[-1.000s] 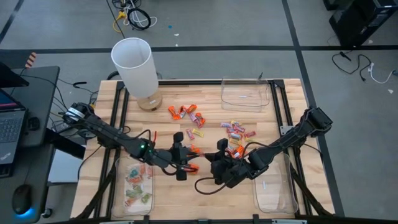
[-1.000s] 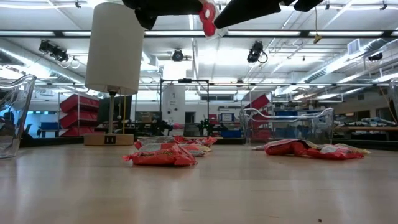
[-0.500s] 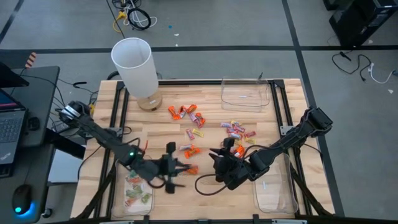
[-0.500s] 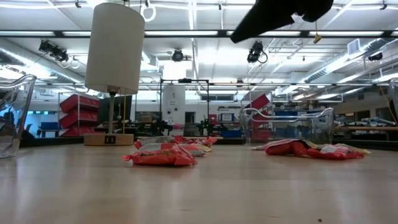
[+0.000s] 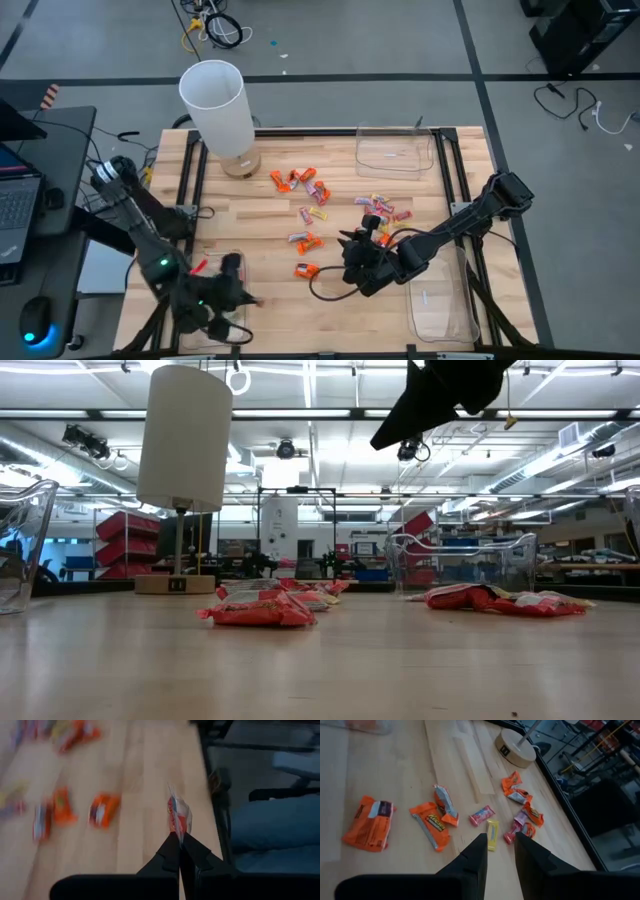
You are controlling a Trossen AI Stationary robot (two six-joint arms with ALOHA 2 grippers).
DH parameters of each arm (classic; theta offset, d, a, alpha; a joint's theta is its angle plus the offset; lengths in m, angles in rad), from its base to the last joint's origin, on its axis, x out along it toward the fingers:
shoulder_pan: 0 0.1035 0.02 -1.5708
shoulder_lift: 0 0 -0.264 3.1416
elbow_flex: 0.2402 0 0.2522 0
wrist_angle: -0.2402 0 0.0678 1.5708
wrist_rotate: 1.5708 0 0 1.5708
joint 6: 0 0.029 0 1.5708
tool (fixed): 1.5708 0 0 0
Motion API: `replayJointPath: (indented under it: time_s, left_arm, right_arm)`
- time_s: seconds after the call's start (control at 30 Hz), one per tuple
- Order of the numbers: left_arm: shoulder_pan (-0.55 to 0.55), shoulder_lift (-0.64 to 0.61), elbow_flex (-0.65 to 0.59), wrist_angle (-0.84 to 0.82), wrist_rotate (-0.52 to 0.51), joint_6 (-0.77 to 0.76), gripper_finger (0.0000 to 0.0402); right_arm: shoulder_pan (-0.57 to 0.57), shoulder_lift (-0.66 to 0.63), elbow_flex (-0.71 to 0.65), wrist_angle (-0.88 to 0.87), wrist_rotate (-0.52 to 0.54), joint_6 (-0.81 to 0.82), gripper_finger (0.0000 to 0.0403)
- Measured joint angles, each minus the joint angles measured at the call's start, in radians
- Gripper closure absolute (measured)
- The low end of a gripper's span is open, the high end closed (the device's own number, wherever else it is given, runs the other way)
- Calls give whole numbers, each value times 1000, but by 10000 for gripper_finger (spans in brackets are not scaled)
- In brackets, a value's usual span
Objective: Sort candy
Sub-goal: Put the red gummy into the bottom left transparent bin
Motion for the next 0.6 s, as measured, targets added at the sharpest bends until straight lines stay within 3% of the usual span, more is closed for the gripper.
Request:
replayJointPath:
  time_s: [0.17,0.6]
  left_arm:
    - [-62,1,11,-107,-3,-246,401]
    - [-131,1,14,-147,134,-421,401]
  right_arm:
    - [-6,0,0,40,-2,7,318]
    - [-10,0,0,155,-8,8,318]
